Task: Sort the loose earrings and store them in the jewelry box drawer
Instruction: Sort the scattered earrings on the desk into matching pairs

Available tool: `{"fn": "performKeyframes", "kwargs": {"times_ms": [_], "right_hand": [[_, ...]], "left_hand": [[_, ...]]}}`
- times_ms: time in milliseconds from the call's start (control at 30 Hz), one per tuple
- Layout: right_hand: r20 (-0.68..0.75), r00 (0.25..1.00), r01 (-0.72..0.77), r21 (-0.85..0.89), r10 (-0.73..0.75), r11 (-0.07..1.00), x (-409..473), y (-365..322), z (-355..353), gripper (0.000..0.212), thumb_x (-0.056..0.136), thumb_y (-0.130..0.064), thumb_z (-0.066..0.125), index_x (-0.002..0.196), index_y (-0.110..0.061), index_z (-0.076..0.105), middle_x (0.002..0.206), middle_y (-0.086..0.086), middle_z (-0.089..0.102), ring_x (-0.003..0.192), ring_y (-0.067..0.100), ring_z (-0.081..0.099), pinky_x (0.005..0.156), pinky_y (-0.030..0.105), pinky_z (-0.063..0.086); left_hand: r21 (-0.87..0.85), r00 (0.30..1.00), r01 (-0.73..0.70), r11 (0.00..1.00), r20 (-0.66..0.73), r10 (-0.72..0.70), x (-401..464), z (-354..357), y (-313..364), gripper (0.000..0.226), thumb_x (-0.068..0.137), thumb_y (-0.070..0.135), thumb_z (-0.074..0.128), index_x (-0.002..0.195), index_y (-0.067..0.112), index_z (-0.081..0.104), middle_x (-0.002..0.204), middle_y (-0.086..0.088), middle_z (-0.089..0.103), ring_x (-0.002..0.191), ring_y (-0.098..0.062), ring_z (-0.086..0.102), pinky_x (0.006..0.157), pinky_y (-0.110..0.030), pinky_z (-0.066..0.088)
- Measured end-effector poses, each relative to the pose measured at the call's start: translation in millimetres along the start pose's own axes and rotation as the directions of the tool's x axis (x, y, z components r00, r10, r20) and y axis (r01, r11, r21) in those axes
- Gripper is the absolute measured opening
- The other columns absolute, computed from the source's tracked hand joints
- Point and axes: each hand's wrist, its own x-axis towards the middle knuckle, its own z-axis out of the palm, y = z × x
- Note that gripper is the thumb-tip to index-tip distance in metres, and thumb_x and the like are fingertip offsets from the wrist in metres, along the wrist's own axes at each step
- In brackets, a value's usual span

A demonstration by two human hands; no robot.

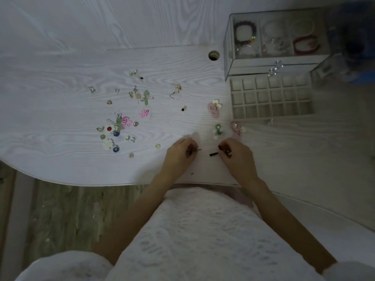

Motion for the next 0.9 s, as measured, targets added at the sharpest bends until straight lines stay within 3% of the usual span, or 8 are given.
{"fn": "performKeyframes", "kwargs": {"times_ms": [100, 200, 333, 400, 467, 567, 667, 900], "right_hand": [[-0.058, 0.991, -0.116, 0.024, 0.118, 0.993, -7.0, 19.0, -16.2, 0.012, 0.085, -0.014, 0.062, 0.096, -0.008, 0.063, 0.089, 0.009, 0.067, 0.078, 0.022, 0.06, 0.072, 0.037, 0.051], [-0.048, 0.991, -0.127, 0.028, 0.128, 0.992, -12.7, 27.9, -25.4, 0.018, 0.085, -0.015, 0.063, 0.103, -0.009, 0.064, 0.093, 0.008, 0.069, 0.083, 0.021, 0.062, 0.076, 0.033, 0.05], [-0.004, 0.995, -0.098, -0.04, 0.098, 0.994, -20.8, 37.8, -33.9, 0.026, 0.087, -0.015, 0.059, 0.113, -0.009, 0.061, 0.103, 0.007, 0.068, 0.087, 0.021, 0.064, 0.08, 0.035, 0.051], [-0.003, 0.996, -0.09, -0.102, 0.09, 0.991, -23.7, 44.6, -38.0, 0.03, 0.087, -0.013, 0.057, 0.116, -0.008, 0.059, 0.109, 0.01, 0.064, 0.09, 0.027, 0.062, 0.082, 0.041, 0.05], [-0.026, 0.997, -0.079, -0.133, 0.076, 0.988, -26.0, 49.7, -41.6, 0.032, 0.084, -0.007, 0.057, 0.116, -0.005, 0.058, 0.114, 0.013, 0.058, 0.093, 0.03, 0.06, 0.081, 0.038, 0.048], [-0.004, 0.994, -0.109, -0.147, 0.11, 0.983, -25.9, 55.5, -42.8, 0.041, 0.079, -0.003, 0.06, 0.12, -0.003, 0.055, 0.118, 0.018, 0.051, 0.101, 0.035, 0.054, 0.082, 0.039, 0.045], [0.057, 0.988, -0.137, -0.116, 0.144, 0.984, -21.9, 52.1, -35.5, 0.047, 0.077, -0.002, 0.06, 0.123, -0.006, 0.052, 0.118, 0.019, 0.047, 0.102, 0.035, 0.052, 0.083, 0.038, 0.044], [0.143, 0.987, 0.078, -0.063, -0.068, 0.995, -10.3, 19.3, -5.9, 0.045, 0.068, 0.011, 0.054, 0.112, -0.001, 0.057, 0.114, 0.019, 0.051, 0.098, 0.035, 0.053, 0.077, 0.033, 0.043]], "left_hand": [[-0.088, 1.0, 0.008, 0.996, -0.012, -0.009, -2.9, 17.9, 21.0, 0.018, 0.078, 0.007, 0.067, 0.096, 0.009, 0.065, 0.095, -0.007, 0.066, 0.082, -0.017, 0.06, 0.07, -0.01, 0.038], [-0.141, 0.998, 0.025, 0.99, -0.057, -0.033, -7.7, 27.3, 36.8, 0.021, 0.077, 0.006, 0.068, 0.098, 0.008, 0.065, 0.097, -0.008, 0.065, 0.083, -0.018, 0.06, 0.074, -0.023, 0.048], [-0.067, 0.992, 0.064, 0.996, -0.105, -0.071, -18.4, 24.5, 33.6, 0.036, 0.073, 0.005, 0.067, 0.108, 0.011, 0.062, 0.108, -0.009, 0.06, 0.096, -0.025, 0.052, 0.08, -0.029, 0.044], [-0.02, 0.987, 0.133, 0.991, -0.083, -0.134, -22.7, 20.7, 29.0, 0.05, 0.071, 0.008, 0.068, 0.119, 0.013, 0.056, 0.115, -0.011, 0.054, 0.102, -0.026, 0.048, 0.085, -0.03, 0.042], [0.01, 0.981, 0.191, 0.982, -0.025, -0.191, -25.7, 18.4, 28.6, 0.059, 0.071, 0.009, 0.067, 0.127, 0.013, 0.05, 0.117, -0.012, 0.05, 0.099, -0.025, 0.051, 0.082, -0.028, 0.043], [0.024, 0.976, 0.218, 0.976, 0.026, -0.218, -26.6, 19.6, 37.2, 0.056, 0.073, 0.006, 0.063, 0.127, 0.015, 0.049, 0.111, -0.009, 0.052, 0.081, -0.02, 0.057, 0.073, -0.027, 0.045], [0.015, 0.978, 0.208, 0.978, 0.013, -0.208, -23.6, 25.8, 46.6, 0.048, 0.076, 0.007, 0.063, 0.122, 0.014, 0.05, 0.107, -0.009, 0.055, 0.081, -0.017, 0.057, 0.075, -0.028, 0.047], [-0.004, 0.987, 0.159, 0.987, 0.002, -0.159, -12.7, 38.7, 55.5, 0.039, 0.075, 0.005, 0.064, 0.113, 0.011, 0.056, 0.109, -0.011, 0.057, 0.09, -0.026, 0.06, 0.077, -0.033, 0.049]]}}
